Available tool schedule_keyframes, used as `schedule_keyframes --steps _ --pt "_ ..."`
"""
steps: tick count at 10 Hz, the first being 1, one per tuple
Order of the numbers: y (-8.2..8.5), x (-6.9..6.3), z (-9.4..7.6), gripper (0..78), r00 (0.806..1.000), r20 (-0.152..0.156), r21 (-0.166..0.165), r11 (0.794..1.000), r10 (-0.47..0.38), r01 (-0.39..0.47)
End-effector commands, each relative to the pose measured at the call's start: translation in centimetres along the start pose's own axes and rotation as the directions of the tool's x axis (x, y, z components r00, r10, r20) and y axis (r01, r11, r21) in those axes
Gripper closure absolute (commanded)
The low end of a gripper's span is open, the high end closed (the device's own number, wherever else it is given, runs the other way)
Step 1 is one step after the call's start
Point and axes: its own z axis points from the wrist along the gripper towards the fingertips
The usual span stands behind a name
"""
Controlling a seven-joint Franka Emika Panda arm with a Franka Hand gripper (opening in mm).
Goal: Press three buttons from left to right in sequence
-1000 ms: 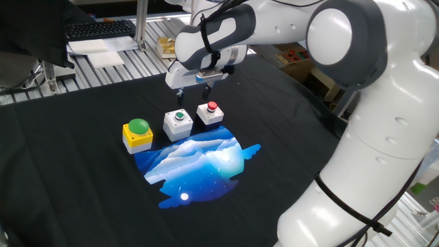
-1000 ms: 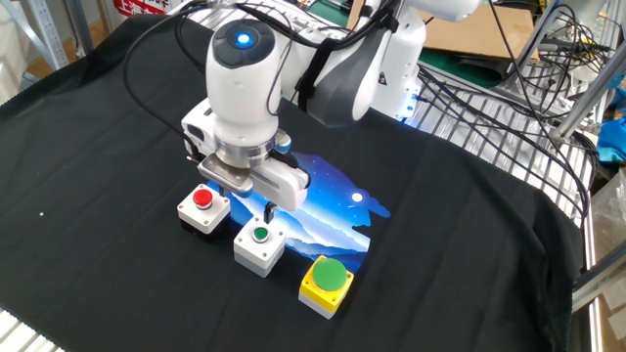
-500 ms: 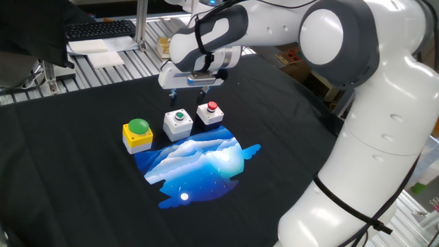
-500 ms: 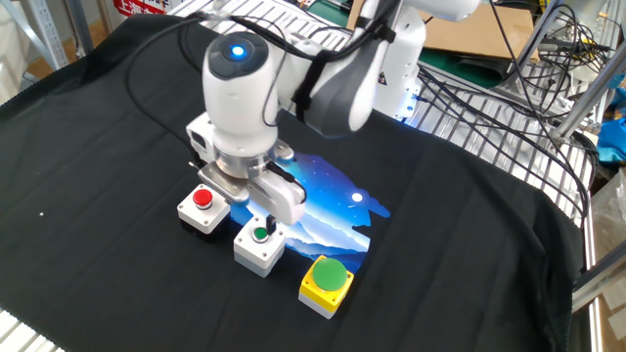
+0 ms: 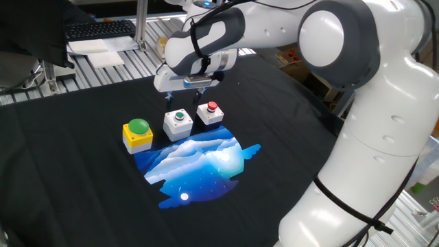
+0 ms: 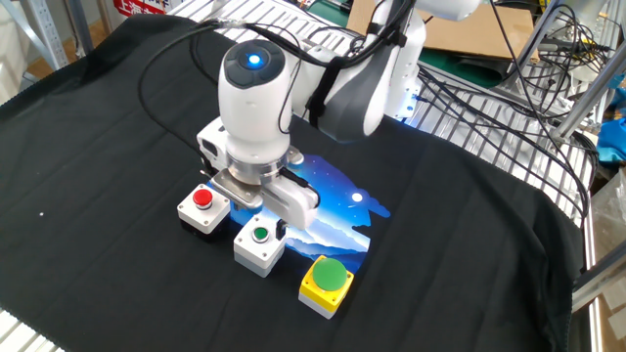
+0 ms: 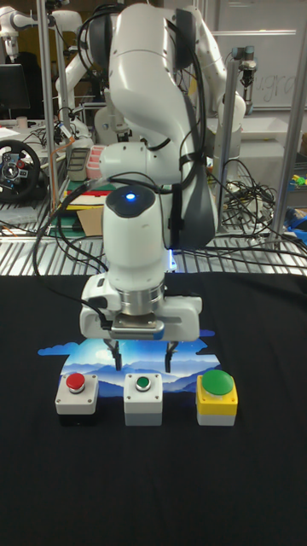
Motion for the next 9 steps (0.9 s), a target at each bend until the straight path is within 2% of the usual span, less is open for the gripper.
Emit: schedule_keyframes --steps 1,4,6,9 --pt "2.4 0.6 0.3 0.1 1.000 0.003 0.003 1.000 0.008 -0.008" --pt "3.5 1.0 1.5 0.1 1.000 0.018 0.003 1.000 -0.011 0.010" --pt "3.7 1.0 1.4 0.1 1.000 0.016 0.004 1.000 -0.017 0.017" --pt "3.5 0.4 0.8 0.1 0.997 0.002 0.035 0.997 -0.075 0.075"
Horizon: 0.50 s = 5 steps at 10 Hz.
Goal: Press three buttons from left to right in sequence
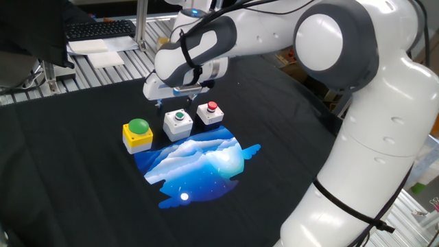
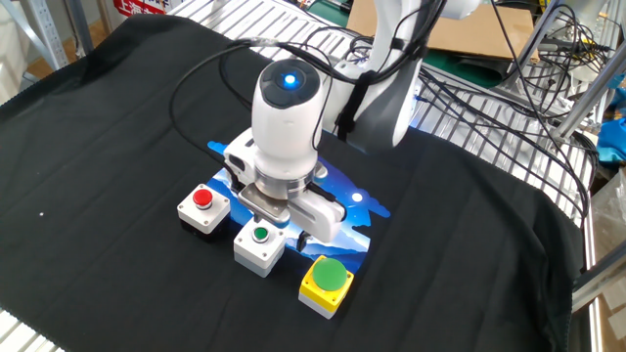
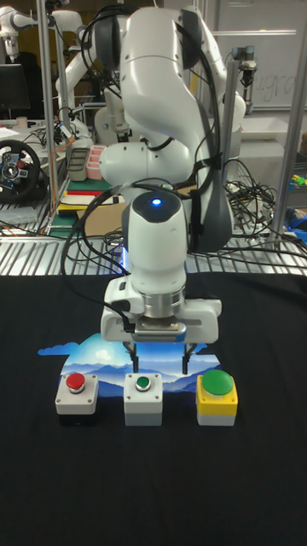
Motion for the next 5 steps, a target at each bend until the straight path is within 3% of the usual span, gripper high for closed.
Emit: schedule_keyframes --steps 1,5 --pt "-0.15 -0.59 -0.37 0.1 0.998 -0.018 0.014 0.998 -0.058 0.058" --pt "0.54 -0.32 0.12 0.1 0.998 -0.031 0.003 0.998 -0.063 0.063"
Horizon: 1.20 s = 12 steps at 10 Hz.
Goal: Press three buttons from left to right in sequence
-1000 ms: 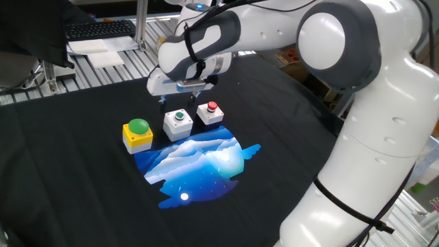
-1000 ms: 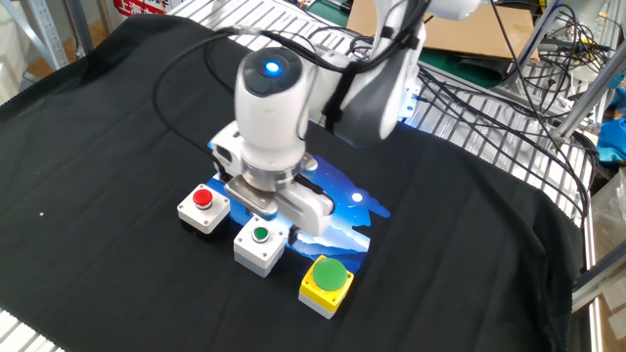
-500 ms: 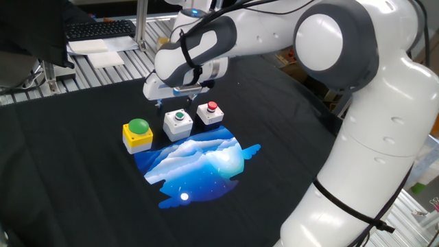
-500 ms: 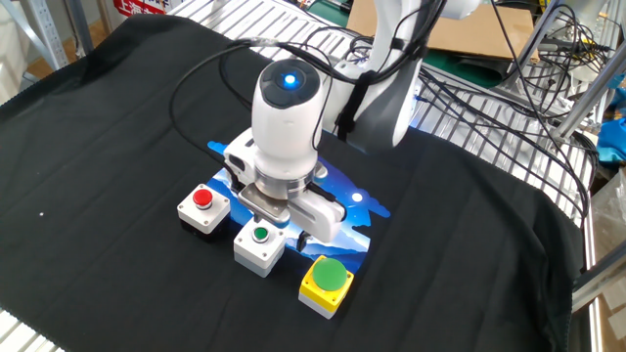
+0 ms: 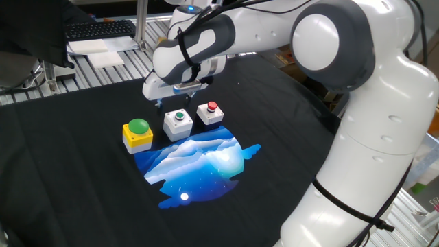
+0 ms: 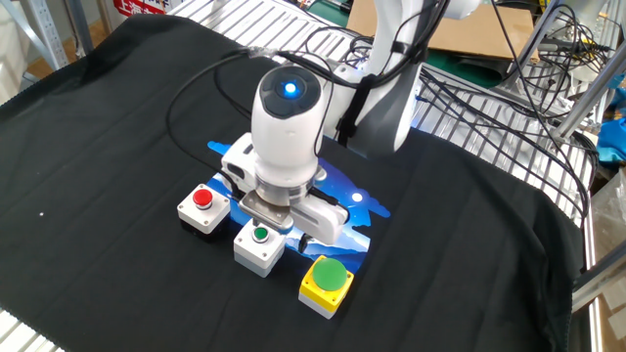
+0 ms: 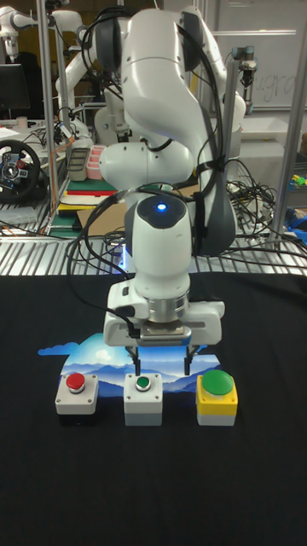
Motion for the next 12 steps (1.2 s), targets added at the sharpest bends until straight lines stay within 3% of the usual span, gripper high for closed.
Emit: schedule_keyframes --steps 1,8,12 --pt "0.38 0.09 -0.32 0.1 1.000 -0.012 -0.006 1.000 0.001 -0.001" --pt "0.50 0.15 -0.40 0.1 0.999 -0.034 -0.027 1.000 -0.014 0.013" --pt "0.50 0.15 -0.40 0.1 0.999 -0.042 -0.003 1.000 -0.010 0.010"
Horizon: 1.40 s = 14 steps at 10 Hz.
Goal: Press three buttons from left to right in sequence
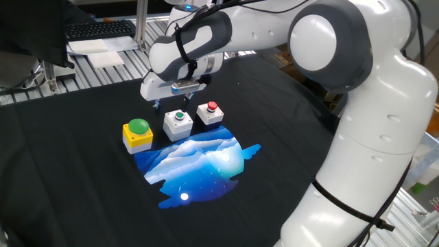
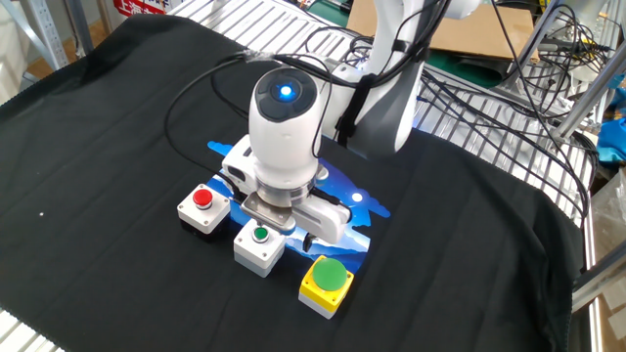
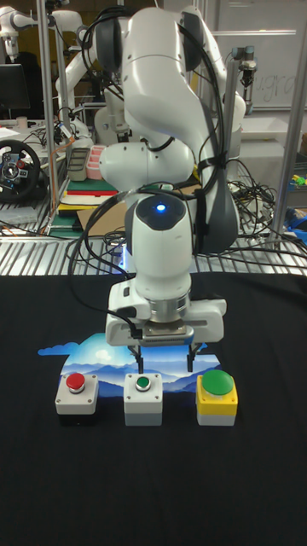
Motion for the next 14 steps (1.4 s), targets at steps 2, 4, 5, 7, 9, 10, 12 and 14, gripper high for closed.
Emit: schedule_keyframes --steps 2,4,5,7,9,10,12,14 --pt "-0.01 -0.08 -0.12 0.1 0.999 -0.028 0.053 0.998 0.018 -0.017" --pt "-0.01 -0.08 -0.12 0.1 0.999 -0.050 0.051 0.999 -0.009 0.012" --pt "-0.01 -0.08 -0.12 0.1 0.999 -0.050 0.045 0.999 -0.017 0.019" --pt "-0.01 -0.08 -0.12 0.1 0.998 -0.047 0.016 0.999 -0.045 0.046" --pt "0.26 -0.42 0.55 0.1 0.999 -0.038 0.002 0.999 -0.039 0.039" --pt "0.35 -0.54 0.78 0.1 0.999 -0.029 0.000 0.999 -0.035 0.035" --pt "0.35 -0.62 0.52 0.1 0.999 -0.025 0.000 1.000 -0.029 0.029" --pt "0.14 -0.98 0.06 0.1 0.999 -0.027 -0.001 1.000 -0.029 0.029"
